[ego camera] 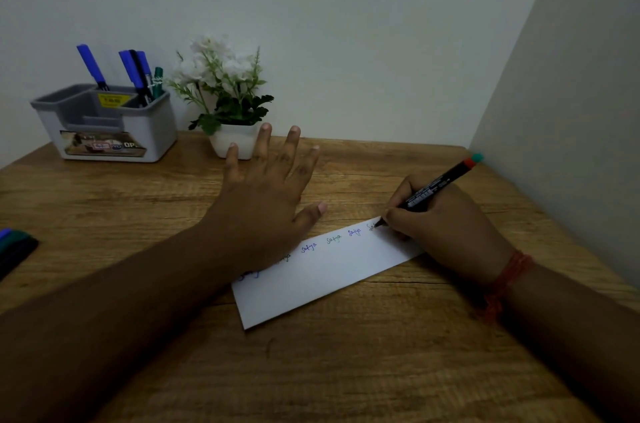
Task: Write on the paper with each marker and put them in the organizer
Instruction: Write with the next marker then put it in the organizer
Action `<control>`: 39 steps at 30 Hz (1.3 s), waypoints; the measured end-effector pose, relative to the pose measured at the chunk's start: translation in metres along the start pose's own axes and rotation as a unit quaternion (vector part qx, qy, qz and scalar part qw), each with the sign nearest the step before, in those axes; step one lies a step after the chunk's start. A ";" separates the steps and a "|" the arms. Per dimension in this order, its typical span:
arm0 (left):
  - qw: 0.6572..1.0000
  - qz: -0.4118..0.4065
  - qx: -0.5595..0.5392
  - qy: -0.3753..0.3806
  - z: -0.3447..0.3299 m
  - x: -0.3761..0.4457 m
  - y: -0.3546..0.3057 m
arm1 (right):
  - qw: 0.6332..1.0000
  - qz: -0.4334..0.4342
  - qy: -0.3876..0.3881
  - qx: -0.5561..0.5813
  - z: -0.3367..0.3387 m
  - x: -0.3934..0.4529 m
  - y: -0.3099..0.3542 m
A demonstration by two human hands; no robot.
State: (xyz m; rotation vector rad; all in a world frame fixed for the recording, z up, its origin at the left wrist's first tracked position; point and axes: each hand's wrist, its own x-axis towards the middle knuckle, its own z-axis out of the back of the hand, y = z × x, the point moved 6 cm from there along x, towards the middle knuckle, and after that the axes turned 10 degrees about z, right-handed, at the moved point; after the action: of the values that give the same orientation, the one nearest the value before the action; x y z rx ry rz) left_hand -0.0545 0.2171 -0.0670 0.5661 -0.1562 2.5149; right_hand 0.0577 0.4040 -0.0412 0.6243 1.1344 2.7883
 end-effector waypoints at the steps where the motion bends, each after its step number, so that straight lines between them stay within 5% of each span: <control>1: 1.000 0.001 -0.001 0.001 0.000 0.000 0.000 | 1.000 0.000 0.000 -0.002 0.000 0.000 -0.001; 30: 1.000 0.004 0.004 0.015 -0.001 0.000 -0.001 | 1.000 -0.006 -0.018 -0.007 0.002 0.002 -0.003; 39: 0.999 0.005 -0.018 0.035 0.002 0.000 0.000 | 0.989 -0.001 -0.128 0.078 0.015 0.002 -0.006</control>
State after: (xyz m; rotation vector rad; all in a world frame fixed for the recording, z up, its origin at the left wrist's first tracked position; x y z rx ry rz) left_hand -0.0541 0.2169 -0.0650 0.4633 -0.1779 2.5320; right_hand 0.0614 0.4187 -0.0347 0.9623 1.3015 2.5375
